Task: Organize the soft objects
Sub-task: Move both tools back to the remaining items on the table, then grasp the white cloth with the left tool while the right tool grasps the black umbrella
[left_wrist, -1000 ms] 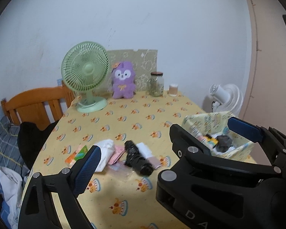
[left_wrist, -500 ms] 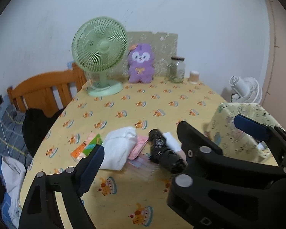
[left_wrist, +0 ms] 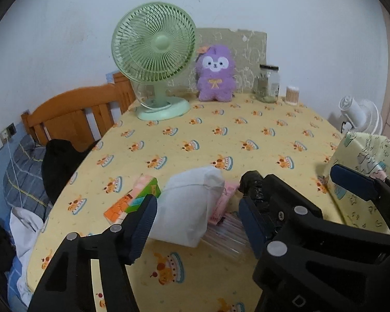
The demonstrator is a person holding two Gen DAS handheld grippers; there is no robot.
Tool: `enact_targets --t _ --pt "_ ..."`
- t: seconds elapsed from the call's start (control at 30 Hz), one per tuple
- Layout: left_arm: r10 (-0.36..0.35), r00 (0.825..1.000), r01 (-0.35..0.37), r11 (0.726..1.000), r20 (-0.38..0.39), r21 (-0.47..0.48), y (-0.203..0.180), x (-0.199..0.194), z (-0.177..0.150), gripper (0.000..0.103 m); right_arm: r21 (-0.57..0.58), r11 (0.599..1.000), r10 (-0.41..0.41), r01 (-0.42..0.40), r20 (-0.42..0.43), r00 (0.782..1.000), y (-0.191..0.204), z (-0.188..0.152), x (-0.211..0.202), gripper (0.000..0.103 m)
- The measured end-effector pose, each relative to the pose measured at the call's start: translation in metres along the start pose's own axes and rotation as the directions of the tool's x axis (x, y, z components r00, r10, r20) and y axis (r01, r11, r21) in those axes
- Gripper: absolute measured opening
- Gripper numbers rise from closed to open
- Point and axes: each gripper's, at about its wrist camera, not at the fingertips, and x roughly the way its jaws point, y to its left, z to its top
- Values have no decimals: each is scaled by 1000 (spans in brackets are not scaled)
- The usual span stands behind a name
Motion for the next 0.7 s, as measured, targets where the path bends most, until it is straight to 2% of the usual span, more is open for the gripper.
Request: enact_targets --t 0.27,0.33,0.47,0.53,0.6,0.7 --pt "-34 995 32 999 -90 -31 5 28 -1 59 3 1000 17 -17 -57 998 0 -1 26 78" --pt "-32 994 29 999 -103 -33 6 33 -3 59 2 1000 26 -25 -76 997 0 -2 33 77" --pt "-25 993 22 999 -115 -24 5 38 -8 50 0 999 32 -32 -117 993 1 -7 46 73" --pt "-30 992 27 999 -125 -27 5 40 -8 49 4 1000 28 -27 -134 991 1 -9 52 72" --pt "-27 992 24 999 -124 -26 5 40 -9 49 10 999 32 -31 -139 990 1 -10 54 69" --pt "-27 991 24 999 -129 -23 3 41 -10 48 19 999 39 -37 -155 987 0 -11 59 59"
